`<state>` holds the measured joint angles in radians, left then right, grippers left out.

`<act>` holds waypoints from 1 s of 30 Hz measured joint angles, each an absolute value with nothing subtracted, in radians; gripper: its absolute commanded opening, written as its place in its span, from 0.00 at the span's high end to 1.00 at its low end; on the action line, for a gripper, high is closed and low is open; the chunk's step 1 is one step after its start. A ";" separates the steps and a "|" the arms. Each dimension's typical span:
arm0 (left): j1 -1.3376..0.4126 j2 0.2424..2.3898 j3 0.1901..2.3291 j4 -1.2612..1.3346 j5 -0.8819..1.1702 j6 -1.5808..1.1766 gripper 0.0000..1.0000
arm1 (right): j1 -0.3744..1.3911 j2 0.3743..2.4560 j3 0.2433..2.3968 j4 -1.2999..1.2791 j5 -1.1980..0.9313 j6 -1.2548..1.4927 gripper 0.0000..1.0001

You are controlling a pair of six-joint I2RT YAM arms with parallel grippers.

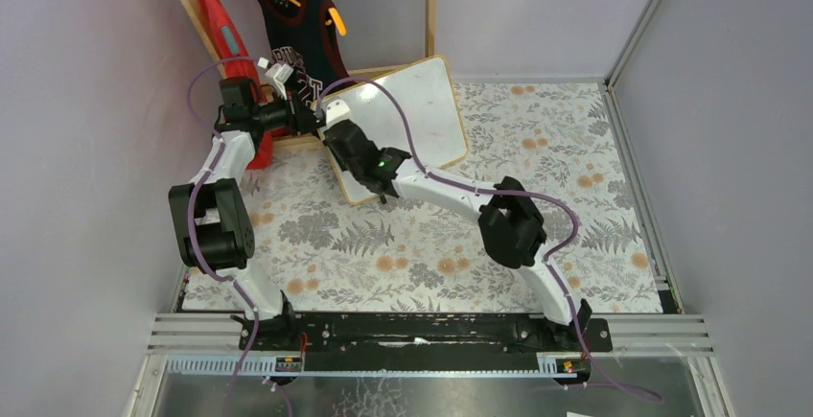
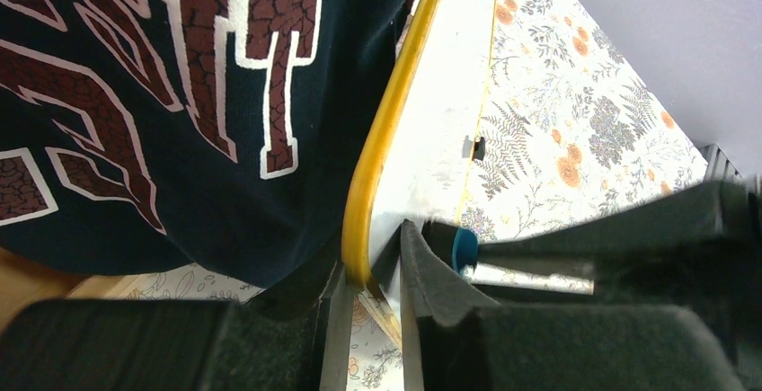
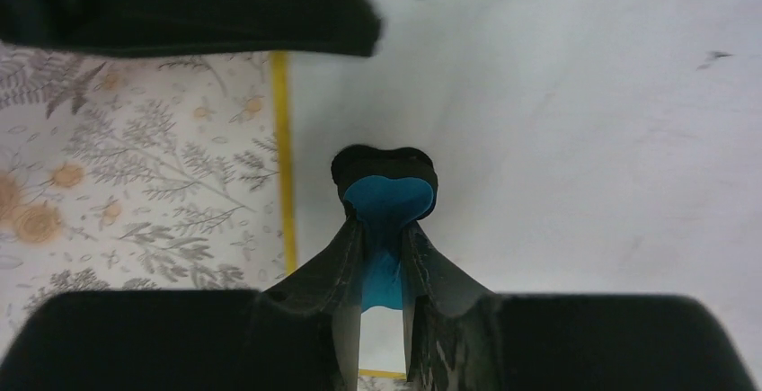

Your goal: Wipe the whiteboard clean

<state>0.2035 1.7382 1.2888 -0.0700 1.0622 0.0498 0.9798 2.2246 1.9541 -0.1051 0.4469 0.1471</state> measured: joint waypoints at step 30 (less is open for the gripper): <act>0.202 1.737 1.287 -0.069 1.058 0.050 1.00 | 0.873 2.061 1.616 -0.016 0.429 0.206 1.00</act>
